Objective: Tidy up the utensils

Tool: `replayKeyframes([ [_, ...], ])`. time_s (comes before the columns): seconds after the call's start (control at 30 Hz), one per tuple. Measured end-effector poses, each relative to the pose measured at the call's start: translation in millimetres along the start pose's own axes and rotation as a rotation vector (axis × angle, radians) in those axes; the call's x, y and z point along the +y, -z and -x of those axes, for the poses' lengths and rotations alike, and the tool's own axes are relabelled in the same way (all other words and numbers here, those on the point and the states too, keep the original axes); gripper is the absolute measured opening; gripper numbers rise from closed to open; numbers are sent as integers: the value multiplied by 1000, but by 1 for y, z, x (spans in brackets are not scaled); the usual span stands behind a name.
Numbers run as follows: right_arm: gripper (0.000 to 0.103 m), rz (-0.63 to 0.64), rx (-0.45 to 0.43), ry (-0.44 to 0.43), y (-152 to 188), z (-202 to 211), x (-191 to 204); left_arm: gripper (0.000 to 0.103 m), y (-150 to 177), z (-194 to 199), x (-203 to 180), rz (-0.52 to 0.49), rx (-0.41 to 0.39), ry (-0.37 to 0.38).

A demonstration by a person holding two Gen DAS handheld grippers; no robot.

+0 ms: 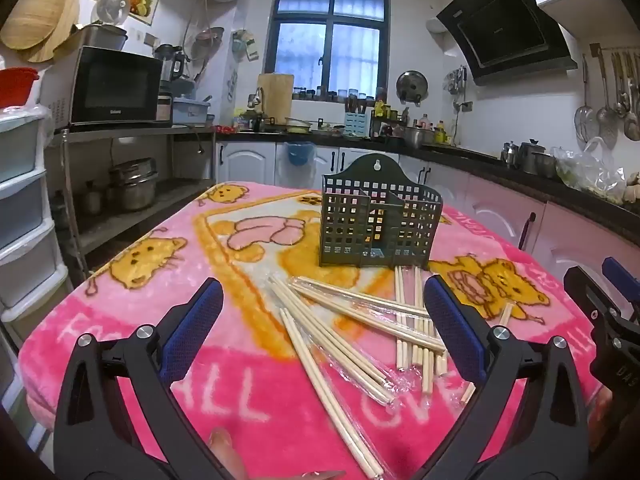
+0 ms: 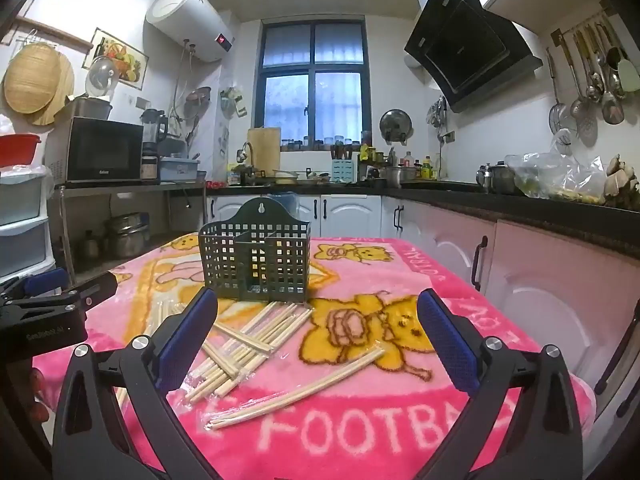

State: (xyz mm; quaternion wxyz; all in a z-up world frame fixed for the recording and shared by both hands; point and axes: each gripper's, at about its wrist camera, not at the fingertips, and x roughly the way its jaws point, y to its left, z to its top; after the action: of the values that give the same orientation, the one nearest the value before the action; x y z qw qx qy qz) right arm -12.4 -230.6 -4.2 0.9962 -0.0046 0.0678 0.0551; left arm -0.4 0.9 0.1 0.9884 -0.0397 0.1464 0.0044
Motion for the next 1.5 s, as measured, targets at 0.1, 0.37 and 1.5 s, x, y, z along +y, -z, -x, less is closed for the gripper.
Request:
replayKeyframes([
  [0.1,97,-1,3,-2,0,0,0,93,0,-1,0,1,12,2],
  [0.37,97,3,6,1,0,-1,0,93,0,-2,1,-1,10,1],
  [1.5,97,-5,-4,4,-1,-3,-4,93,-7,5,-4,-7,-15,-6],
])
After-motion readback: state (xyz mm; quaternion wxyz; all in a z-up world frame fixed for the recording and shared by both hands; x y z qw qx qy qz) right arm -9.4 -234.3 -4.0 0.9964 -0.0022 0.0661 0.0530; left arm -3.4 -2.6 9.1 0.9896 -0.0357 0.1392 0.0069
